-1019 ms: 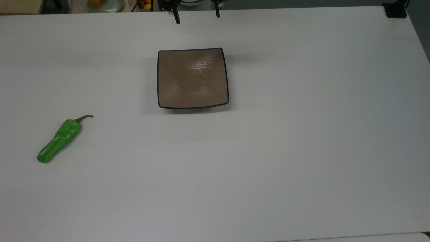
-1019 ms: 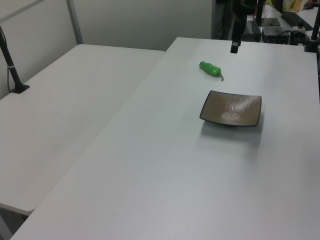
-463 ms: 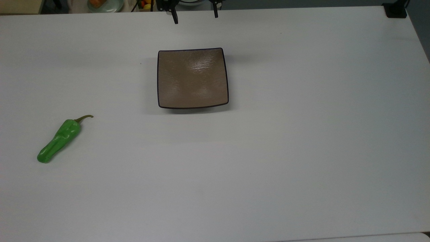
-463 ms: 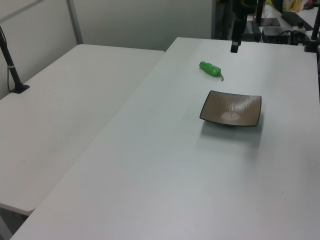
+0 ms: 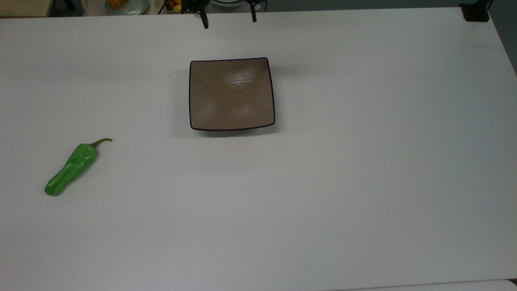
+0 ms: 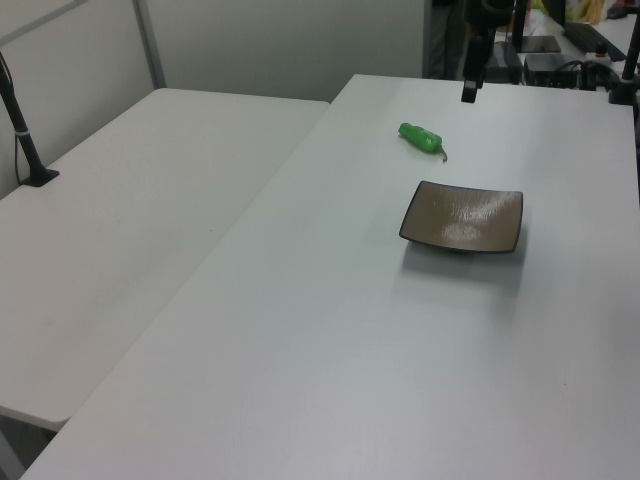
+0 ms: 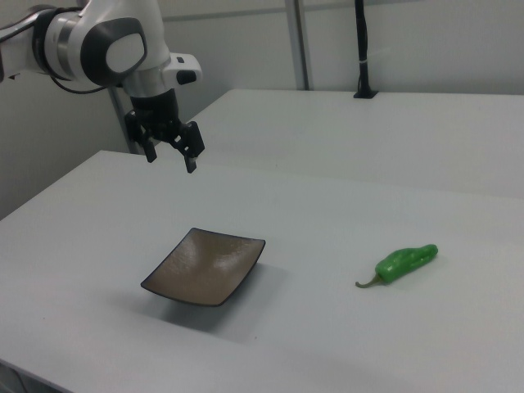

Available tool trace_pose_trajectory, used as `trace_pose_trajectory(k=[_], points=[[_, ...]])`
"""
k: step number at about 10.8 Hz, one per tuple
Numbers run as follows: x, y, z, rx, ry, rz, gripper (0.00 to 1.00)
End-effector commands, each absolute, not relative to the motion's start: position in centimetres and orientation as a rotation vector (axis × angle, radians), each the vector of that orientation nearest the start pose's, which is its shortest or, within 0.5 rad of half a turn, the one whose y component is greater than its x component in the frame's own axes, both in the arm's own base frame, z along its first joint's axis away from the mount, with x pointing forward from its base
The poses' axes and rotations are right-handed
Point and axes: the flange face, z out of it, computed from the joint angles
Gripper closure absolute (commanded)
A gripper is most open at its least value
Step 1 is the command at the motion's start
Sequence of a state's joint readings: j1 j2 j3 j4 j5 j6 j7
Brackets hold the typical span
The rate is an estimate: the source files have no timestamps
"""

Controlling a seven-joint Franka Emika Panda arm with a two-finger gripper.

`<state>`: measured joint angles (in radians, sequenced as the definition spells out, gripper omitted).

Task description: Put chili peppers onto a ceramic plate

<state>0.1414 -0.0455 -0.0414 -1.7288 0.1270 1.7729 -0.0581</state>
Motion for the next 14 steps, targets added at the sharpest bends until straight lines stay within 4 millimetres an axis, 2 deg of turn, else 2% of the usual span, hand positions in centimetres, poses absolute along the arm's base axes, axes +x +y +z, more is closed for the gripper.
trace_pose_trajectory(k=[1, 4, 7, 10, 12, 14], points=[[57.2, 4.3, 60.9, -3.03, -0.133, -0.159, 0.0], [59.2, 1.1, 61.1, -3.044, 0.069, -0.168, 0.0], [62.5, -2.5, 59.0, -3.049, 0.223, -0.154, 0.0], [64.9, -6.5, 57.1, -3.037, 0.472, -0.17, 0.0], [65.6, -9.4, 56.2, -3.019, 0.58, -0.216, 0.0], [66.4, -12.3, 53.9, -3.007, 0.67, -0.223, 0.0]])
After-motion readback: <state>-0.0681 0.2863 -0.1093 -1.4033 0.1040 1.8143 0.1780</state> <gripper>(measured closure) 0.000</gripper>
